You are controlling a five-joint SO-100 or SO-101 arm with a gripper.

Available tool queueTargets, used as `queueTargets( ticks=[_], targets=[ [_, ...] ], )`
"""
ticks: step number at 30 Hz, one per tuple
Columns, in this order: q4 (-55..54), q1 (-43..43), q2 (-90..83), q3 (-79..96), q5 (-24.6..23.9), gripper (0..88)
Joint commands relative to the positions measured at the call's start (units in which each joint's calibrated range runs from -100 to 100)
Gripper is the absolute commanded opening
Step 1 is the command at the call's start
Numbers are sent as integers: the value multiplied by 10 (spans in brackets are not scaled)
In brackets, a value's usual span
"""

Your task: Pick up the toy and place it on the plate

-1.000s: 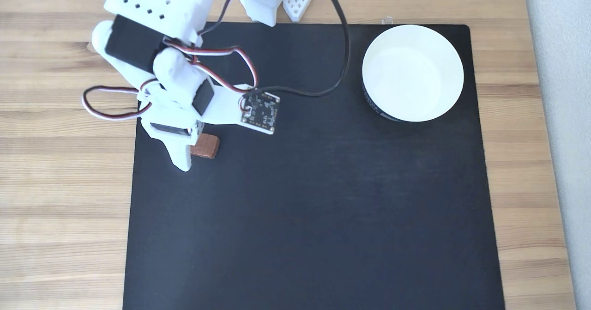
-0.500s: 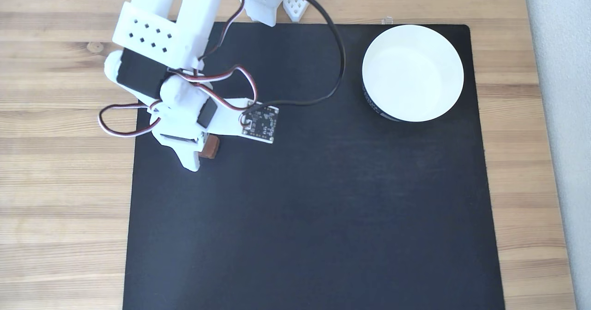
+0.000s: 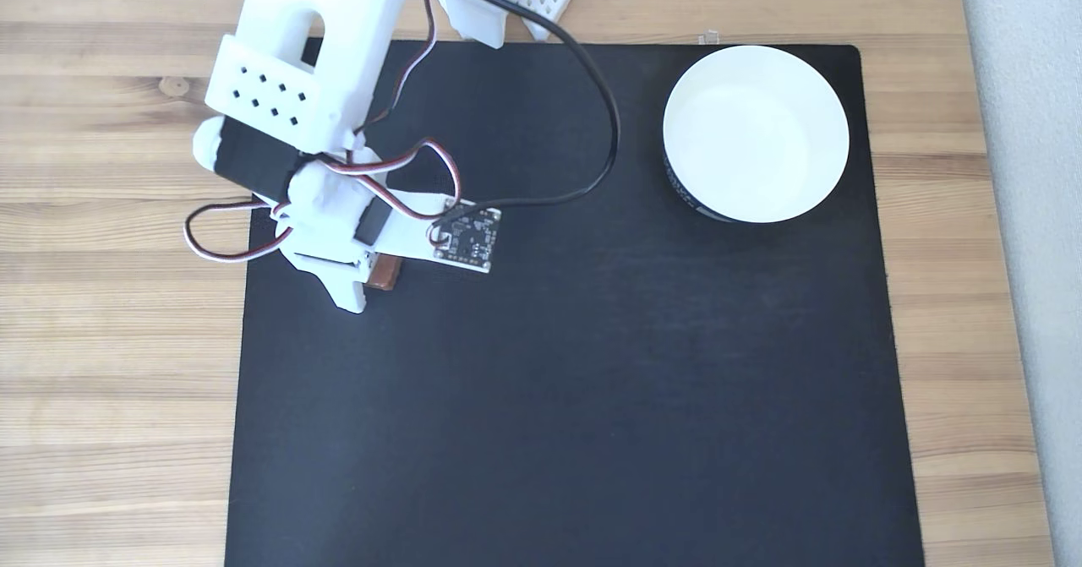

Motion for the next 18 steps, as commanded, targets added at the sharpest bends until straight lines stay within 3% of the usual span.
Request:
queueTargets(
  ticks=[1, 6, 11, 18],
  targets=[
    [3, 5, 1, -16, -2, 349],
    [2, 5, 1, -24, -4, 234],
    [-4, 5, 1, -24, -23, 35],
    [-4, 4, -5, -24, -31, 24]
  ],
)
